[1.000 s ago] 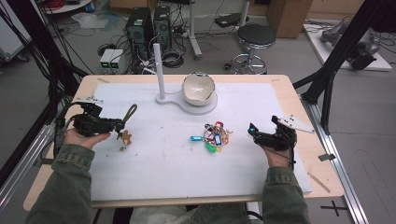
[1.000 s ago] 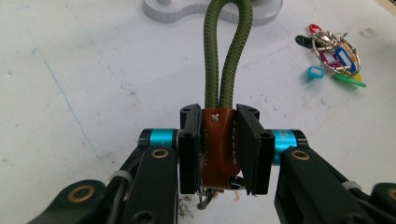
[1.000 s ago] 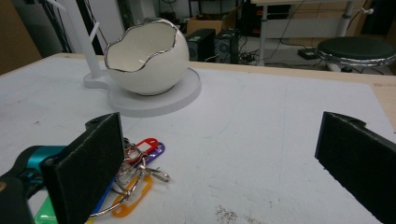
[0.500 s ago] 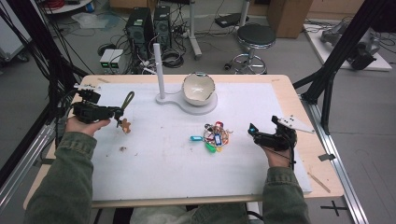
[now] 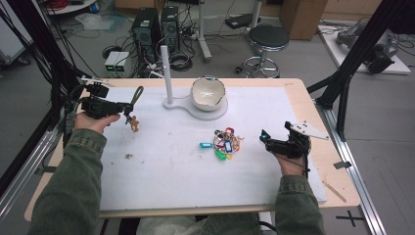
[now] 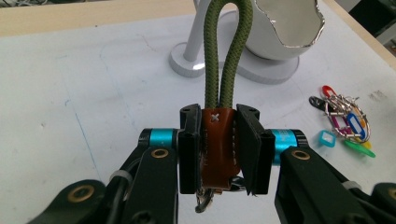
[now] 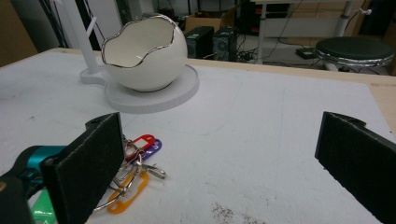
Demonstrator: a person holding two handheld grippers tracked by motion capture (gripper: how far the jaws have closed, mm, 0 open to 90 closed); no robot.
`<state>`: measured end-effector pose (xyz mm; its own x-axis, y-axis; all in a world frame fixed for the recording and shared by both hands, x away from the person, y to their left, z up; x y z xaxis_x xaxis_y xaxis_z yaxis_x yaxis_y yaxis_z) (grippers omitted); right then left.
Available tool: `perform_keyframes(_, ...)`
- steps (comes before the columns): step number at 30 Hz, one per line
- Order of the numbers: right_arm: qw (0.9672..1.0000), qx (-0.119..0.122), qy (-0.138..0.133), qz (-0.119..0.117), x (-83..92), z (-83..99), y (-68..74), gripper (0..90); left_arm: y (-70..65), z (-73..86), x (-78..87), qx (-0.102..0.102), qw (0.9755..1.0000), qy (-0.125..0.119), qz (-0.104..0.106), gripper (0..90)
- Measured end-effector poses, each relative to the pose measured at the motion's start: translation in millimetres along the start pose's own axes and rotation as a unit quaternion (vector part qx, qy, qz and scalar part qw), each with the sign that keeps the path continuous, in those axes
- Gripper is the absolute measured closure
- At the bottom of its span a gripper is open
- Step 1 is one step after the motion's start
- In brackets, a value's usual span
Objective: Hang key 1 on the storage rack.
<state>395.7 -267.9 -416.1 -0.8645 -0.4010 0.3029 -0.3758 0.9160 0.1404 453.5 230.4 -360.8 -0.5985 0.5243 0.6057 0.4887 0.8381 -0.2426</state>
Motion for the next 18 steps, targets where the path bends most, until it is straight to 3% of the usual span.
perform_keyframes(10, 1.0, -0.001, -0.001, -0.001, 0.6, 0.0, -0.4, 0.7, 13.1, -3.9, -5.7, 0.042, 0.9988, -0.014, 0.02, 71.1)
perform_keyframes(18, 1.0, 0.001, 0.001, -0.001, 0.1, 0.4, 0.0, 0.7, 25.0, -7.0, -13.2, 0.08, 0.9963, -0.02, 0.022, 71.1)
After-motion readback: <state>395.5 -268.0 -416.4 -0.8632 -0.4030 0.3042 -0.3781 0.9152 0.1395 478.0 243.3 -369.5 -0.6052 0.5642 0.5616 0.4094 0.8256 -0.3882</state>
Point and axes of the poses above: each handheld gripper's, and its own axes: x roughly backward along the jaws, z roughly out of its underside, y roughly to its left, the point moved 7 cm from there along -x, roughly forward along the jaws, and after that the axes turned 4 degrees about -x, right-handed, at the moved point
